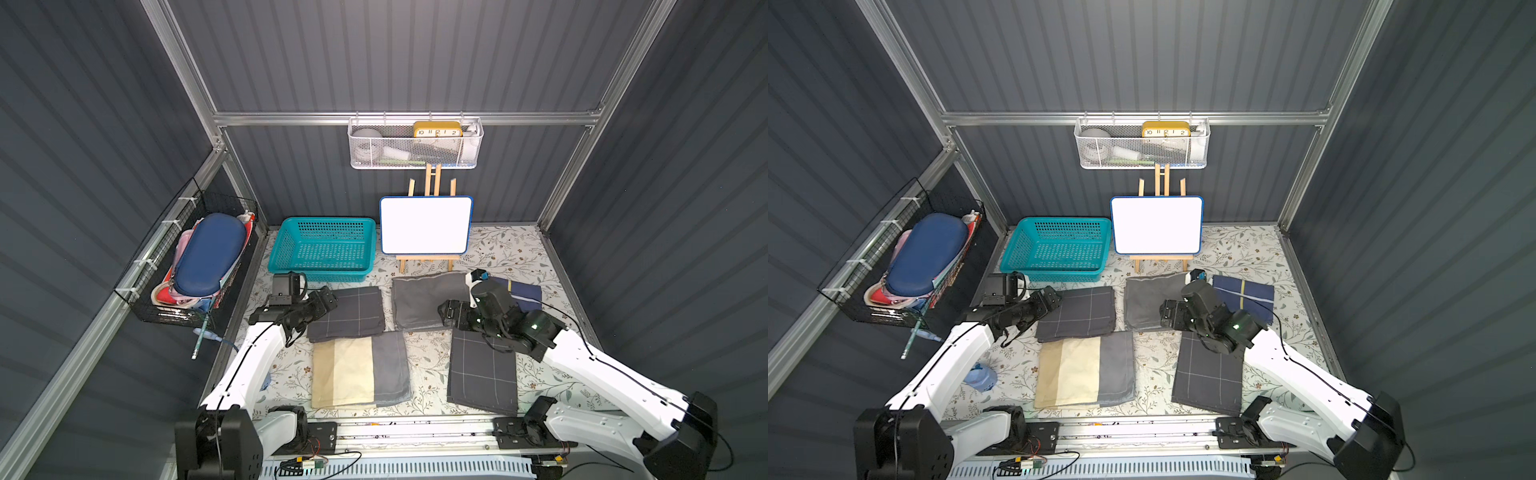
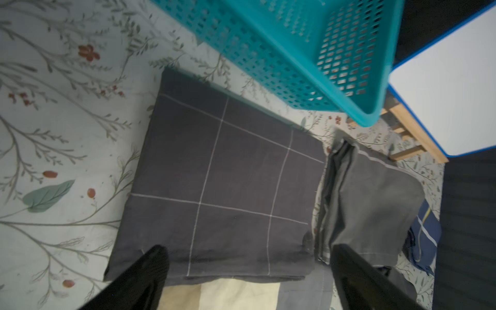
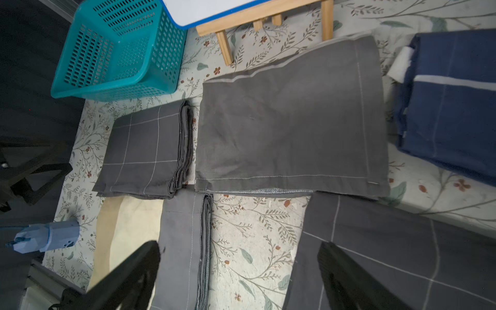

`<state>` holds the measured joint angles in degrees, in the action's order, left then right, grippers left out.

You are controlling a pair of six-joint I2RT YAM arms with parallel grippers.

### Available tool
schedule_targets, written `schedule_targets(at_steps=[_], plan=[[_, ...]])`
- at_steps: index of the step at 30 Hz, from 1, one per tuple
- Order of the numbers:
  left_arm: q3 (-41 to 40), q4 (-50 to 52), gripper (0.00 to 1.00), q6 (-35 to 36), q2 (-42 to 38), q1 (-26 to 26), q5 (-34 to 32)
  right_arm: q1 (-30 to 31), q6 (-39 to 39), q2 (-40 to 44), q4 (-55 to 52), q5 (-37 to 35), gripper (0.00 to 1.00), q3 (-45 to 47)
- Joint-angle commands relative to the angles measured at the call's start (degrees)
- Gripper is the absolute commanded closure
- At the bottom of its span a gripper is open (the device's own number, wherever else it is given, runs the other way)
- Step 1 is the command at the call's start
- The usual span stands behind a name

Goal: Put the folded pillowcase in the basket
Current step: Pick up the pillowcase from the center of the board.

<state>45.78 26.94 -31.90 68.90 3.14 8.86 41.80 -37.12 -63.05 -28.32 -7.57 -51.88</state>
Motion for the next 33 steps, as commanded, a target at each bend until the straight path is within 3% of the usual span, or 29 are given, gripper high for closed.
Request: schedule_targets(at_steps=[1, 6, 14, 23, 30, 33], plan=[[-0.5, 1.0, 0.00, -4.9, 4.8, 0.2, -4.3, 3.2, -1.5, -2.3, 1.9, -3.4, 0.03, -2.4], [-0.7, -1.8, 0.00, -5.4, 11.4, -0.8, -5.9, 7.1, -1.5, -5.0, 1.9, -5.6, 0.04, -3.1], [-0.7, -4.7, 0.00, -3.2, 15.1, -3.6, -8.9, 7.8, -1.8, -3.7, 2.0, -7.0, 0.04, -0.7], [-0.6, -8.9, 0.06, 1.5, 20.0, -3.7, -3.1, 7.8, -2.0, -2.1, 1.2, -9.0, 0.04, 0.4], [-2.0, -13.5, 0.26, 2.7, 23.1, -1.4, 2.9, 7.8, -2.3, -2.4, 1.3, -9.3, 0.04, 0.3], [-2.0, -13.8, 0.46, 2.5, 25.2, -1.0, 3.0, 7.8, -2.6, -2.1, 1.2, -9.7, 0.04, 0.5]])
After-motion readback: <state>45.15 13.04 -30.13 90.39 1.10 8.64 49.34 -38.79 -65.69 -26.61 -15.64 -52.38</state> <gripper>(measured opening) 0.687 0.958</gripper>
